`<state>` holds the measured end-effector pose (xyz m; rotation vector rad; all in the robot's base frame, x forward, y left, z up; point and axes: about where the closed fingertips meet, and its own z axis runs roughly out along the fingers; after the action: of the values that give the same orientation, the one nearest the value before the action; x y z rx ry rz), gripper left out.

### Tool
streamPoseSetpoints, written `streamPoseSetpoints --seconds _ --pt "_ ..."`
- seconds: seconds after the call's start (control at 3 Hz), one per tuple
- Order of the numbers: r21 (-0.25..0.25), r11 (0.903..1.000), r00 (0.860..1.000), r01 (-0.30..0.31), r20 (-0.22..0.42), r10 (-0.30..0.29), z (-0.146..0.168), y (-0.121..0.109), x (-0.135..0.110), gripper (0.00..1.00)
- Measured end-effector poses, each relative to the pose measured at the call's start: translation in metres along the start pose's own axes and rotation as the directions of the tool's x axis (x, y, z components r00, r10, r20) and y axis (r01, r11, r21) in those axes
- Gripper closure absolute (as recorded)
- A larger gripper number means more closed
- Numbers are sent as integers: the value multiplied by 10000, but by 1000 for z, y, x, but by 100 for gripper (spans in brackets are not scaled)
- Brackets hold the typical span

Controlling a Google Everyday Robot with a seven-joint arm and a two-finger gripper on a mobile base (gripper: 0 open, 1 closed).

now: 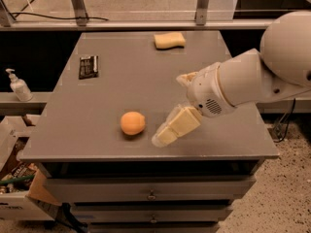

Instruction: Move orange near rxbar chocolate

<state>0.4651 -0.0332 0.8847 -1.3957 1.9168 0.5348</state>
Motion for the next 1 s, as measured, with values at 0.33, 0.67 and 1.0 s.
streamPoseSetpoints --seconds 0.33,0.67,1.0 --pt "-210 9997 9984 92 561 -80 32 12 -14 0" --pt "-513 9985 9972 197 730 -159 61 23 -18 0" --pt "-761 9970 9981 151 614 -104 84 28 -11 0"
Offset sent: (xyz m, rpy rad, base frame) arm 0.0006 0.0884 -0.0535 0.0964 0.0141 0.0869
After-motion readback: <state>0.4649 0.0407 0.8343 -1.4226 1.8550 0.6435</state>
